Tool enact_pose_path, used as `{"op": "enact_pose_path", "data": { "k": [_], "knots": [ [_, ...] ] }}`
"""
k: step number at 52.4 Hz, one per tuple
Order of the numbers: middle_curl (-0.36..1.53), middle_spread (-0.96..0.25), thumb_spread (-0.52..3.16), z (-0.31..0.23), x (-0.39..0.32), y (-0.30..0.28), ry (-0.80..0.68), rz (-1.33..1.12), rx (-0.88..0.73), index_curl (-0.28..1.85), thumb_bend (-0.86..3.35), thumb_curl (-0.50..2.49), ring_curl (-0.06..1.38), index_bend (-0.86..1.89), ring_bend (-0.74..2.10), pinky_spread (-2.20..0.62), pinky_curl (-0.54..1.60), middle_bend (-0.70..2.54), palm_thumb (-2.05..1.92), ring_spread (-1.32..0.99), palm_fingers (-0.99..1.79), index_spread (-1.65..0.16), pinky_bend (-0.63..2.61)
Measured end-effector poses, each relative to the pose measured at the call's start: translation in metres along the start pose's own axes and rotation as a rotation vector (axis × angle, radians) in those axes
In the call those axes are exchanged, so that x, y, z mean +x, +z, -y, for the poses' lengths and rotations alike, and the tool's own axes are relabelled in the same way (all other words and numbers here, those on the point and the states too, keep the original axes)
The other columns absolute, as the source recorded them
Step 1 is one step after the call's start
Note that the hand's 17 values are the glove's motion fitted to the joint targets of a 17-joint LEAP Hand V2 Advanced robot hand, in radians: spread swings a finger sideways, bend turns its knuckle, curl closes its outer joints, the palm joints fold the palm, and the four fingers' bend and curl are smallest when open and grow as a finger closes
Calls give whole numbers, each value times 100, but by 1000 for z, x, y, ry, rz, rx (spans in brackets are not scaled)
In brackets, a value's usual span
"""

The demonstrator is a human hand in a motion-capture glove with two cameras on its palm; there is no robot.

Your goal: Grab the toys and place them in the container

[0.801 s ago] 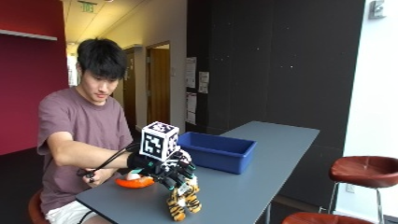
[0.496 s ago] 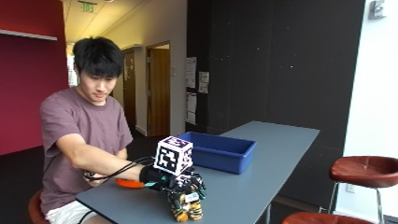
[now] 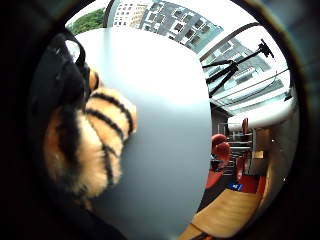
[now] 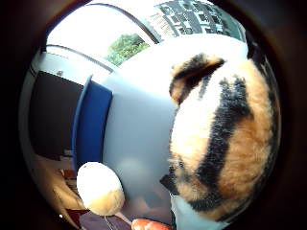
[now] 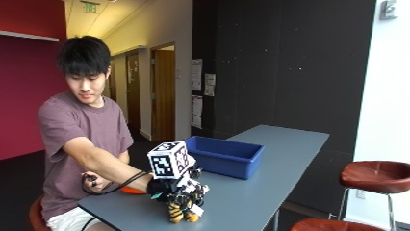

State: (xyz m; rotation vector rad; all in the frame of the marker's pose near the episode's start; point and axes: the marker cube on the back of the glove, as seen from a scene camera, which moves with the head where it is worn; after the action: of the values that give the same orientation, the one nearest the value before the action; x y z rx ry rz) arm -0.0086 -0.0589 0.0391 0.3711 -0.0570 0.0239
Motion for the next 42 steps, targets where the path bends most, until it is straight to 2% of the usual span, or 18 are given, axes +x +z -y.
{"op": "enact_pose_path", "data": {
  "k": [5, 16, 23, 29, 31, 36, 42],
  "knots": [
    [52, -27, 100, -1, -4, -32, 2, 32, 13, 27, 12, 43, 32, 30, 96, -20, 30, 108, 42, -37, 110, -31, 68],
    [61, -24, 90, -18, -42, -136, -84, 91, 123, 37, 7, 52, 43, 42, 114, -27, 41, 118, 44, -38, 105, -34, 80],
    [65, -22, 87, -43, -107, -205, -217, 129, 231, 44, 5, 57, 47, 49, 119, -30, 46, 123, 46, -38, 102, -35, 86],
    [68, -20, 83, -57, -191, -246, -332, 126, 239, 50, 3, 61, 50, 55, 123, -32, 51, 126, 47, -37, 99, -35, 89],
    [68, -20, 82, -59, -229, -251, -373, 115, 240, 53, 2, 63, 51, 57, 124, -33, 53, 127, 47, -37, 97, -35, 91],
    [70, -19, 81, -68, -337, -224, -635, -39, 232, 58, 1, 66, 53, 60, 125, -33, 56, 130, 48, -36, 90, -35, 93],
    [72, -18, 82, -72, -427, -161, -602, -34, 62, 64, -1, 69, 55, 62, 127, -32, 60, 131, 48, -35, 80, -35, 94]
  ]
}}
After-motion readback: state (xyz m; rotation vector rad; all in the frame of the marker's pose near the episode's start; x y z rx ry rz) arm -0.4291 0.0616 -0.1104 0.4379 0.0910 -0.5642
